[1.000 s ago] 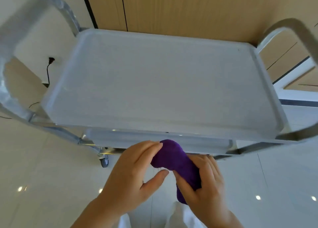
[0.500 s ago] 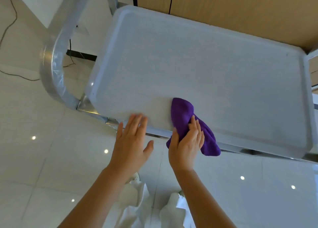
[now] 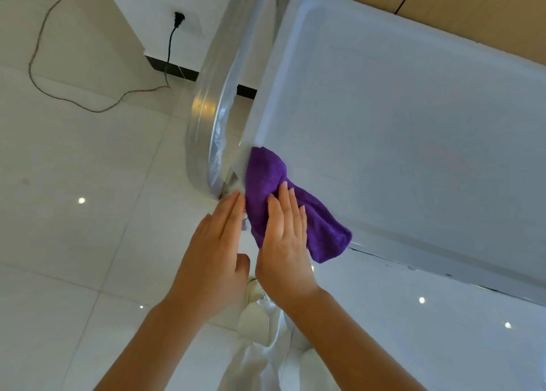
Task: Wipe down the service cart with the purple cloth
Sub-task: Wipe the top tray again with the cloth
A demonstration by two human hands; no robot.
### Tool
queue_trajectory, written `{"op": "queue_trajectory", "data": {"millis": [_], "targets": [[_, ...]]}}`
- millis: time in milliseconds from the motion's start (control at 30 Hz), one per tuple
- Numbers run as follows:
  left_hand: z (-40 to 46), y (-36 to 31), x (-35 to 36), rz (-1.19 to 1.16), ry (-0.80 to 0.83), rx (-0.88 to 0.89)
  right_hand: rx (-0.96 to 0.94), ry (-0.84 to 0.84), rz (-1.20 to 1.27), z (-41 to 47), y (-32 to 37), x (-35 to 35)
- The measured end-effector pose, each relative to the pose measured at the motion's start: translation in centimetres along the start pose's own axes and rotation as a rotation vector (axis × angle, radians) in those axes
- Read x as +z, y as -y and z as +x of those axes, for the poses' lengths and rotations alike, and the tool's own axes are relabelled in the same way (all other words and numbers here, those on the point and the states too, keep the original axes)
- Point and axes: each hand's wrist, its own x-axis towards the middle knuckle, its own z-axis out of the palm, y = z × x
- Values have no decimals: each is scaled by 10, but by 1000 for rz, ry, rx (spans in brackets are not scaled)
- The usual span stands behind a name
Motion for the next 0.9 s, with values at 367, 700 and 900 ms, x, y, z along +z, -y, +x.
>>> {"op": "queue_trajectory", "data": {"millis": [367,700,900], "targets": [[-2,3,4,233,58,-42,-142,-17,-365,2,-31,-1],[-2,-87,61,336,61,93,-4,-51,-541,-42,-137,-63],[14,-147,96,335,69,140,40,-93,-509,-61,-184,-94]]}}
